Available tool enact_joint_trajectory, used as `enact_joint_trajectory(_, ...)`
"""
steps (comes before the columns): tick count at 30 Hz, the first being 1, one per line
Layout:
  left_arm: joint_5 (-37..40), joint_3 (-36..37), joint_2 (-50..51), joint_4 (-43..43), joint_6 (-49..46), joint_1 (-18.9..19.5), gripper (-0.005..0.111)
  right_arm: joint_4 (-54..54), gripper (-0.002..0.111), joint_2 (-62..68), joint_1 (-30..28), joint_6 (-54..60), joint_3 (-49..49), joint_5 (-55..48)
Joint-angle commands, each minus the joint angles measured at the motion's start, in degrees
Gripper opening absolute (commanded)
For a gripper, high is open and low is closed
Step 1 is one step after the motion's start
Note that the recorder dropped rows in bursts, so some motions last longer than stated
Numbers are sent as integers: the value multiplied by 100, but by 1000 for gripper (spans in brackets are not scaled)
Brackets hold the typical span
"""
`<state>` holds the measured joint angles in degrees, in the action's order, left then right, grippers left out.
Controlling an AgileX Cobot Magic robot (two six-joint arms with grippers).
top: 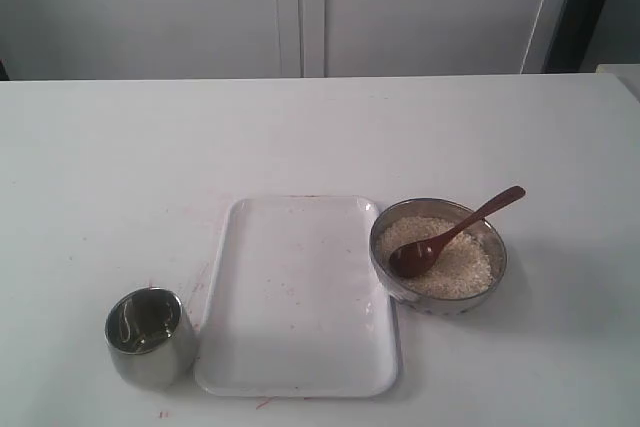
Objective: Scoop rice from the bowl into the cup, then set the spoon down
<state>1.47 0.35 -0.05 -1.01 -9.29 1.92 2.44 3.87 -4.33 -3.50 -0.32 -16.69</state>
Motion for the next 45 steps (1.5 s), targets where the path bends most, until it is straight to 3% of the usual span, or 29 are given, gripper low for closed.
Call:
enact_joint_trajectory(1, -33, -35, 5, 50, 8, -39, 14, -75, 29, -43, -24, -36, 32, 570)
enact_joint_trajectory(8, -33, -35, 5, 50, 8, -39, 14, -650, 29, -43, -24, -1195, 32, 2115)
enact_joint_trajectory(16, -33, -35, 5, 50, 8, -39, 14, -952, 27, -43, -24, -2295, 32, 2627)
enact_joint_trajectory(23, -33, -35, 5, 50, 8, -39, 14, -1040, 0, 97, -13, -1842, -970, 158)
enact_joint_trajectory(28, -33, -35, 5, 50, 8, -39, 14, -1040, 0, 954, -4, -1570, -2308, -982)
enact_joint_trajectory(34, -33, -35, 5, 50, 8, -39, 14, -1051, 0, 2970, 145, 66, -4190, -2663)
enact_joint_trajectory(41, -33, -35, 5, 50, 8, -39, 14, -1370, 0, 5432, 411, 1014, -6521, -4661)
enact_joint_trajectory(45, -33, -35, 5, 50, 8, -39, 14, -1348, 0, 6382, 411, 1634, -7219, -5126)
